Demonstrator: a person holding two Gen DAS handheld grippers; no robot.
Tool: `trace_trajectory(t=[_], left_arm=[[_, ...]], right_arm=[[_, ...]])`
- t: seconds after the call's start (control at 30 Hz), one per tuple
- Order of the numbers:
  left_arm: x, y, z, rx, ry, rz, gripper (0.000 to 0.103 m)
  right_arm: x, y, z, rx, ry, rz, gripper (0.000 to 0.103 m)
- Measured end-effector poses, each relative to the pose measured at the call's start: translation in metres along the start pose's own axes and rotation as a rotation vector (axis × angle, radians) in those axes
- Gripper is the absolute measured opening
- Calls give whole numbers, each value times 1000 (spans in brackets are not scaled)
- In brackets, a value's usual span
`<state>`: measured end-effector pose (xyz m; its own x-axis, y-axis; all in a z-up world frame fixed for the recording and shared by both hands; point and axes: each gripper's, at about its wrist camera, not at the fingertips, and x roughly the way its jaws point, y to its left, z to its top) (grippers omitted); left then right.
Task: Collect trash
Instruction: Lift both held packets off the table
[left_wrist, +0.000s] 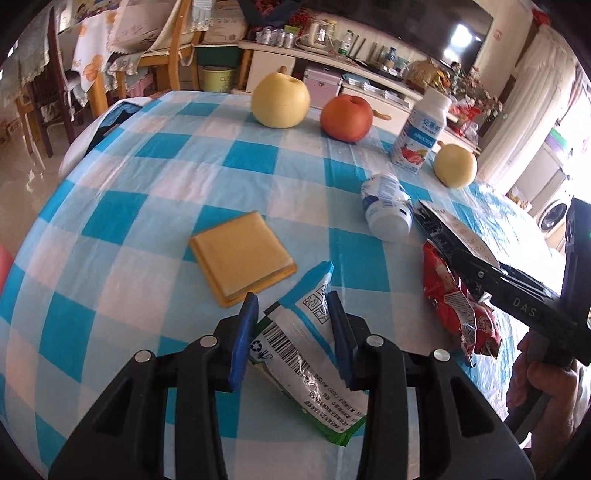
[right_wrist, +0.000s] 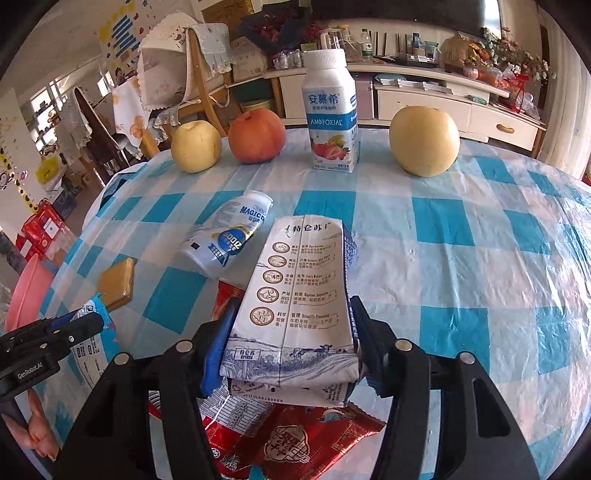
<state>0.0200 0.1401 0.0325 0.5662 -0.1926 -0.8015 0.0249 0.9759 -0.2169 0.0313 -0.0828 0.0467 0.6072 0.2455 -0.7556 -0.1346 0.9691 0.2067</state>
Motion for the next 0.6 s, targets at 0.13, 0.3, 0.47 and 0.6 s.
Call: trace_trajectory(t=[0.13, 0.3, 0.47, 0.6], left_arm=[[-8, 15, -3, -33, -36, 0, 39], [-17, 31, -3, -56, -66, -28, 39], [-23, 43, -2, -72, -85, -55, 39], [-29, 53, -2, -90, -99, -72, 38]], right_arm=[[-14, 2, -1, 12, -39, 47, 59], [-29, 12, -4, -9, -84, 74, 59], [-41, 23, -8, -32, -119, 75, 59], [-50, 33, -12, -42, -139, 81, 59]])
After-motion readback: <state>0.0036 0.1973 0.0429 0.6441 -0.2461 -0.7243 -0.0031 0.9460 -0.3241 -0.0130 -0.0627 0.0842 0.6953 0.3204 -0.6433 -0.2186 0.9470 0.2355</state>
